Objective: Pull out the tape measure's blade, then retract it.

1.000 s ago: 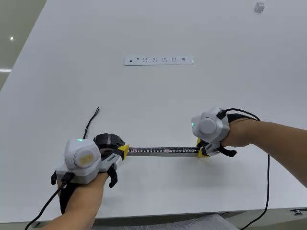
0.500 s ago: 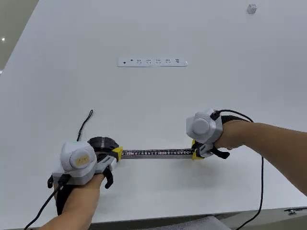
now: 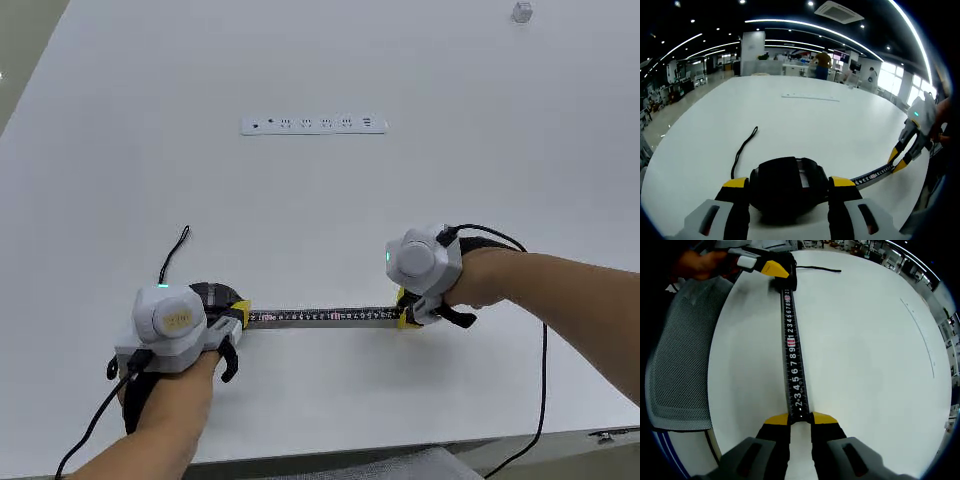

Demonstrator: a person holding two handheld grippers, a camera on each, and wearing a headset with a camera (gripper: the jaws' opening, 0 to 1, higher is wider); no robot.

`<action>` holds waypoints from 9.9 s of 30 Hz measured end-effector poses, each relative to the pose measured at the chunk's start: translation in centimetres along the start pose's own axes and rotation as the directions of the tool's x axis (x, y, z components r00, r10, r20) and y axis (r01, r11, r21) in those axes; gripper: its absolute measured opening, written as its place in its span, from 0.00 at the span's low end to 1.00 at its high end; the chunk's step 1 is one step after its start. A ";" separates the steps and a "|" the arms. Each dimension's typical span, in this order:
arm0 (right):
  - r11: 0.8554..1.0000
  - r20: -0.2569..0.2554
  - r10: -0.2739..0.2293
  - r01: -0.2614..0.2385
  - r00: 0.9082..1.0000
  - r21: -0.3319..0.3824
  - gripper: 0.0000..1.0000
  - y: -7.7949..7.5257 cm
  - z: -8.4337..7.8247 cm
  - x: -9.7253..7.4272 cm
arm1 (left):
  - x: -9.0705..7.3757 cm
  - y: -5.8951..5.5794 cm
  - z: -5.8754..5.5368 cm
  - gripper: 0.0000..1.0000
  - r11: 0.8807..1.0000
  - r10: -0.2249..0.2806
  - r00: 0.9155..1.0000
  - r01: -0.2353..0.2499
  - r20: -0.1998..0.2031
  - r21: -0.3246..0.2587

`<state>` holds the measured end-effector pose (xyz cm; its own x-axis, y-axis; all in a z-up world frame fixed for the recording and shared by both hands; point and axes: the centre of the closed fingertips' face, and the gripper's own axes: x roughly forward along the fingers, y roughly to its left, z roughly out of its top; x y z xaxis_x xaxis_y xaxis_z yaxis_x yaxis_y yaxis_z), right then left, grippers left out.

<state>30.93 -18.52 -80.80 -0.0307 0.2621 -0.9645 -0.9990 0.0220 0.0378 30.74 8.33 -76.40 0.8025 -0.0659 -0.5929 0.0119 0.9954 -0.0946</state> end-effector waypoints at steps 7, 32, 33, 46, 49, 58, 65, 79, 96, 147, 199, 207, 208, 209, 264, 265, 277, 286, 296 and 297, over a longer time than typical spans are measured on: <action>1.000 0.005 -0.003 0.003 1.000 0.006 0.15 0.0 0.1 0.0 | 0.0 0.1 -0.1 0.58 1.000 0.005 1.000 -0.004 -0.023 0.022; 1.000 0.035 -0.008 0.009 0.999 -0.005 0.14 0.2 0.6 0.2 | 0.0 0.1 -0.2 0.57 1.000 -0.018 1.000 0.018 -0.019 0.020; 1.000 0.038 -0.009 0.009 0.999 -0.003 0.14 0.2 0.6 0.1 | 0.0 0.1 -0.2 0.57 1.000 -0.019 1.000 0.019 -0.020 0.021; 1.000 0.033 -0.006 0.006 0.999 -0.014 0.14 0.2 1.0 0.3 | 0.0 0.1 -0.2 0.58 1.000 -0.023 1.000 0.024 -0.020 0.020; 1.000 0.038 -0.006 0.007 0.999 -0.005 0.14 0.2 1.1 0.4 | 0.0 0.1 -0.1 0.58 1.000 -0.024 1.000 0.024 -0.019 0.019; 1.000 0.050 -0.006 0.005 0.999 0.015 0.14 0.1 1.5 0.4 | 0.0 0.0 -0.1 0.58 0.999 -0.027 0.999 0.027 -0.022 0.018; 1.000 0.052 -0.007 0.006 0.999 0.013 0.14 0.2 1.8 0.4 | 0.0 0.0 -0.2 0.58 0.999 -0.030 0.999 0.030 -0.024 0.017; 1.000 0.055 -0.008 0.007 0.998 0.014 0.14 0.2 2.5 0.6 | 0.1 0.0 -0.2 0.58 0.999 -0.038 0.999 0.038 -0.029 0.014; 1.000 0.060 -0.004 0.003 0.998 0.012 0.14 0.2 3.1 0.8 | 0.1 0.0 -0.2 0.58 0.999 -0.042 0.999 0.042 -0.030 0.010; 1.000 0.071 -0.006 0.004 0.997 0.016 0.14 0.3 5.3 1.4 | 0.1 0.1 -0.2 0.58 0.999 -0.046 0.999 0.046 -0.028 -0.002; 1.000 0.084 0.003 -0.005 0.996 0.020 0.14 0.5 7.6 2.2 | 0.1 0.1 -0.2 0.58 0.999 -0.051 0.998 0.051 -0.025 -0.006; 1.000 0.088 0.003 -0.005 0.996 0.018 0.14 0.5 8.0 2.3 | 0.1 0.1 -0.3 0.58 0.999 -0.052 0.998 0.052 -0.024 -0.007; 1.000 0.089 0.004 -0.005 0.996 0.018 0.14 0.5 8.0 2.3 | 0.1 0.1 -0.3 0.58 0.999 -0.052 0.998 0.052 -0.025 -0.007; 1.000 0.090 0.003 -0.005 0.996 0.018 0.14 0.5 8.1 2.3 | 0.1 0.1 -0.2 0.58 0.999 -0.052 0.998 0.052 -0.025 -0.008; 1.000 0.113 0.022 -0.021 0.993 -0.006 0.14 0.9 10.7 2.9 | 0.1 0.1 -0.3 0.58 0.998 -0.061 0.998 0.060 -0.024 -0.008; 1.000 0.114 0.023 -0.022 0.993 -0.006 0.14 0.8 10.8 2.9 | 0.1 0.1 -0.3 0.58 0.998 -0.061 0.998 0.060 -0.023 -0.009; 1.000 0.118 0.028 -0.027 0.993 -0.009 0.14 0.8 11.2 3.0 | 0.2 0.1 -0.3 0.58 0.998 -0.064 0.998 0.064 -0.024 -0.010; 1.000 0.125 0.030 -0.029 0.992 -0.006 0.14 0.9 11.6 3.2 | 0.2 0.1 -0.3 0.58 0.998 -0.067 0.997 0.066 -0.024 -0.014; 1.000 0.129 0.030 -0.029 0.991 -0.014 0.14 1.0 12.1 3.4 | 0.1 0.0 -0.4 0.58 0.998 -0.067 0.997 0.067 -0.022 -0.016; 0.999 0.129 0.031 -0.029 0.991 -0.015 0.14 1.0 12.2 3.4 | 0.1 0.0 -0.4 0.58 0.998 -0.067 0.997 0.067 -0.022 -0.016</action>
<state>30.23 -5.85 -80.91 -0.0574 0.3854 -0.9210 -0.9981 -0.0001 0.0622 30.63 8.30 -76.78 0.7866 -0.1343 -0.6026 0.0559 0.9875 -0.1471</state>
